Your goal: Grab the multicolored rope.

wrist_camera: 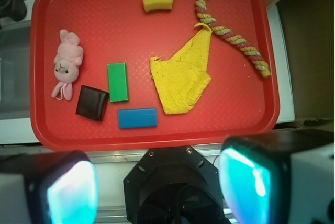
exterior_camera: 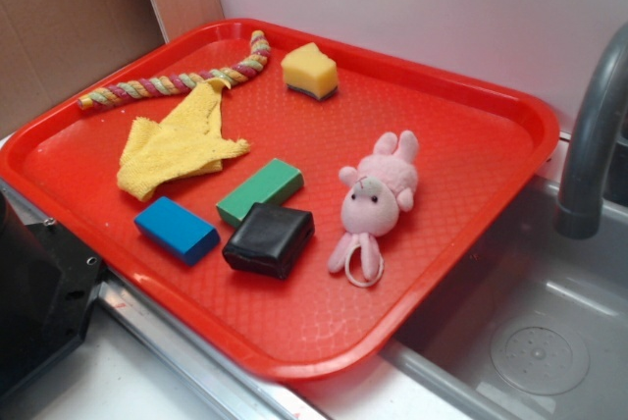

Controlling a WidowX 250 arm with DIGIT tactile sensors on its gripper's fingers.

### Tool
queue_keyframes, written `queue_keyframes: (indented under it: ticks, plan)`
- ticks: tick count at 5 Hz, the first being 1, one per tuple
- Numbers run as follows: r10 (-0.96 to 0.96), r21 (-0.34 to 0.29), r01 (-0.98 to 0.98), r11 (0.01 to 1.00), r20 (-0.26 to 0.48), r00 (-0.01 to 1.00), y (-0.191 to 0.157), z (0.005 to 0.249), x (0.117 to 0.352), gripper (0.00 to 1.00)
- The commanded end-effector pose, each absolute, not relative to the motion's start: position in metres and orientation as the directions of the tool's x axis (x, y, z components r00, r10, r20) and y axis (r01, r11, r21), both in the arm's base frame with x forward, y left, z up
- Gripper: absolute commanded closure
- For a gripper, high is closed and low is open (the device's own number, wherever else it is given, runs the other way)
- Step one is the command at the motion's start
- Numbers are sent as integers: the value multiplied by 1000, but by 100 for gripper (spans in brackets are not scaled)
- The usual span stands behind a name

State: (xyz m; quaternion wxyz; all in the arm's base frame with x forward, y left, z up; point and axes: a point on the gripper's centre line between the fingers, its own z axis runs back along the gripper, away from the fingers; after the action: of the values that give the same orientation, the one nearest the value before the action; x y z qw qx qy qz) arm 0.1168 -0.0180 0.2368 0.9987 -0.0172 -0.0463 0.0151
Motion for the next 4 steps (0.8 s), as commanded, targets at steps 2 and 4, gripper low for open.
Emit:
queue_keyframes:
  ticks: [2, 4]
  plan:
    - [-31, -44, 37, 998, 133, 991, 32, 191, 162, 0]
    - [-76, 80, 65, 995, 150, 986, 95, 132, 239, 0]
